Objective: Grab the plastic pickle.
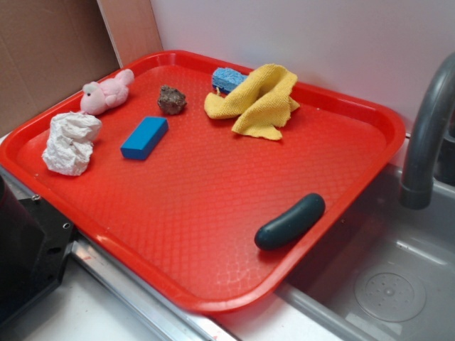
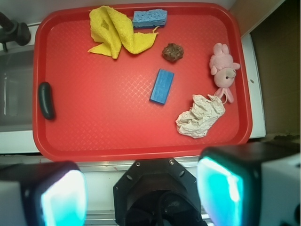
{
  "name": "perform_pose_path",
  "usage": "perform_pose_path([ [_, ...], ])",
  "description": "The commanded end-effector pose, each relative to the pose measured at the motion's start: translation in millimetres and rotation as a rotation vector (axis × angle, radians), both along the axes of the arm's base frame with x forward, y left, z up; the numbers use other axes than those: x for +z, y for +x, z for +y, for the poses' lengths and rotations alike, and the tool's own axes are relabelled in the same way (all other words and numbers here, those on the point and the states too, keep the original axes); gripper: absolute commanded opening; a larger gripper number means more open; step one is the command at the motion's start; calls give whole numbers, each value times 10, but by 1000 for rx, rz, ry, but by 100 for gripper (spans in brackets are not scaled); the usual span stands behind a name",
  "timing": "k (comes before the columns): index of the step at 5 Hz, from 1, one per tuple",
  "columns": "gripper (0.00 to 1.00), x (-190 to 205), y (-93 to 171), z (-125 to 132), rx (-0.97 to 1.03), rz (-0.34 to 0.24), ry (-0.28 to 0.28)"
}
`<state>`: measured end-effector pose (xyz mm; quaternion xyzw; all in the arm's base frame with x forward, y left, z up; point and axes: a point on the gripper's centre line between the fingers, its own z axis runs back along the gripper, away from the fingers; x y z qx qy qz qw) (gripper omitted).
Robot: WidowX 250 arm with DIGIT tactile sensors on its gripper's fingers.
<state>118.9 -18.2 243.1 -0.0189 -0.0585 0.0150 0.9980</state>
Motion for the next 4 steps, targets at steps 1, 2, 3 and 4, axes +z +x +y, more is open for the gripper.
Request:
perform_pose_path([
  [1, 100, 0, 0, 0, 0, 0, 0],
  [2, 100, -368, 457, -500, -250, 11, 35],
  [3, 100, -732, 758, -837, -318, -20, 21],
  [4, 100, -1044, 955, -971, -316, -34, 67],
])
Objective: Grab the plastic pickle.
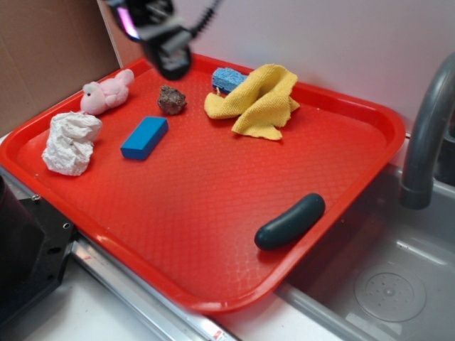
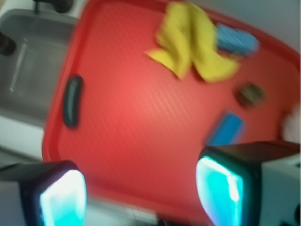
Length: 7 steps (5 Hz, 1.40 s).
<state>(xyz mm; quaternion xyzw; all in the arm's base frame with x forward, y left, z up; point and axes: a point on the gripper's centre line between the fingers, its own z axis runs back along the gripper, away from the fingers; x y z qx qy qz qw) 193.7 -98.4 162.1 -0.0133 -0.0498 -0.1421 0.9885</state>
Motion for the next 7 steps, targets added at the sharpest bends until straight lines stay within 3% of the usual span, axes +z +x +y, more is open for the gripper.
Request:
perform_pose_path([
  [1, 100, -414, 163, -267, 45, -84, 22],
  [2, 100, -668, 99, -416, -32, -46, -162],
  [3, 100, -808, 109, -593, -23, 47, -126],
  [4, 100, -960, 212, -666, -30, 96, -118],
  [6, 100, -1034, 210, -722, -35, 42, -16],
  [7, 100, -1134, 338, -749, -67, -22, -62],
])
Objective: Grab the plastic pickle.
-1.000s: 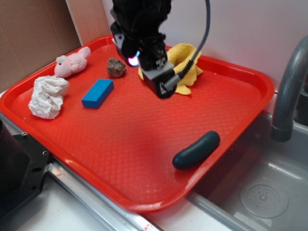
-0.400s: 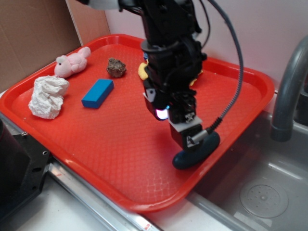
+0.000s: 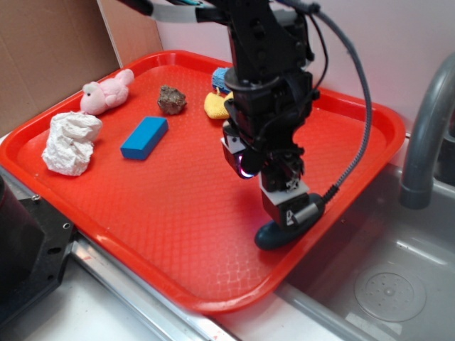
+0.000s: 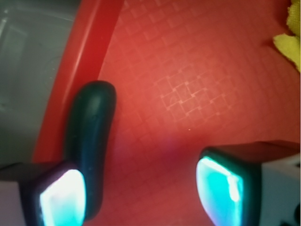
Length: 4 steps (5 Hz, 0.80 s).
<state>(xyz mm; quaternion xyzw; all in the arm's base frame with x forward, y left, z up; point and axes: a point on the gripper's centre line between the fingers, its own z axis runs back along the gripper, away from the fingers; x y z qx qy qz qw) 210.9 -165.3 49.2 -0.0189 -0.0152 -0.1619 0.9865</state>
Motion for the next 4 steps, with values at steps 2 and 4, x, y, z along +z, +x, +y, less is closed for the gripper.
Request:
perform_pose_path([
  [2, 100, -322, -367, -91, -63, -39, -171],
  [4, 100, -362, -1093, 264, -95, 67, -64],
])
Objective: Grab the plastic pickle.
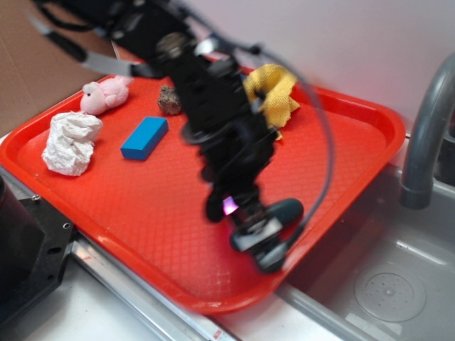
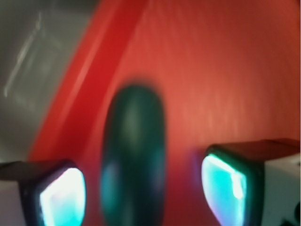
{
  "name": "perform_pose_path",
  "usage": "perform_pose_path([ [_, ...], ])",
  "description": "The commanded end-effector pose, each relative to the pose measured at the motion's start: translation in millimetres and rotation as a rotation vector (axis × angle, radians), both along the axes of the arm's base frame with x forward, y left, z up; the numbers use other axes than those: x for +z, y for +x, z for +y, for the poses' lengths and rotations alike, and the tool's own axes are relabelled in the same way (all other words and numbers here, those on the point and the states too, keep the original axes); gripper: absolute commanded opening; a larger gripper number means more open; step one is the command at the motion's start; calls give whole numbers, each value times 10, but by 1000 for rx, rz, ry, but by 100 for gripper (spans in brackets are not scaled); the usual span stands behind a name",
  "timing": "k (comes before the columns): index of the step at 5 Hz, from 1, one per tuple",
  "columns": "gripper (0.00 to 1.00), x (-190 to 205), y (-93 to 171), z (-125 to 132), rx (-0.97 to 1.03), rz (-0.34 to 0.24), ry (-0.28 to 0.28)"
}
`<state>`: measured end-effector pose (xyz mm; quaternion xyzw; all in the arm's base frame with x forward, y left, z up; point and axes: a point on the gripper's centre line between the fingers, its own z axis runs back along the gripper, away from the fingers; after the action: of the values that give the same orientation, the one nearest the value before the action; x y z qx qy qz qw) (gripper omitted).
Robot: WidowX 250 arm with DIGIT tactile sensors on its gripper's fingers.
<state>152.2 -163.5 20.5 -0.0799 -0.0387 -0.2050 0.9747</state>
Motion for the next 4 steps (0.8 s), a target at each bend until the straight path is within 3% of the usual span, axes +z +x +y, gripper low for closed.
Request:
perform_pose_path([
  [1, 0, -99, -737, 291, -20, 142, 99],
  [2, 0, -136, -879, 272, -62, 171, 119],
  [3, 100, -136, -879, 272, -62, 171, 119],
  [4, 100, -136, -879, 272, -62, 171, 119],
])
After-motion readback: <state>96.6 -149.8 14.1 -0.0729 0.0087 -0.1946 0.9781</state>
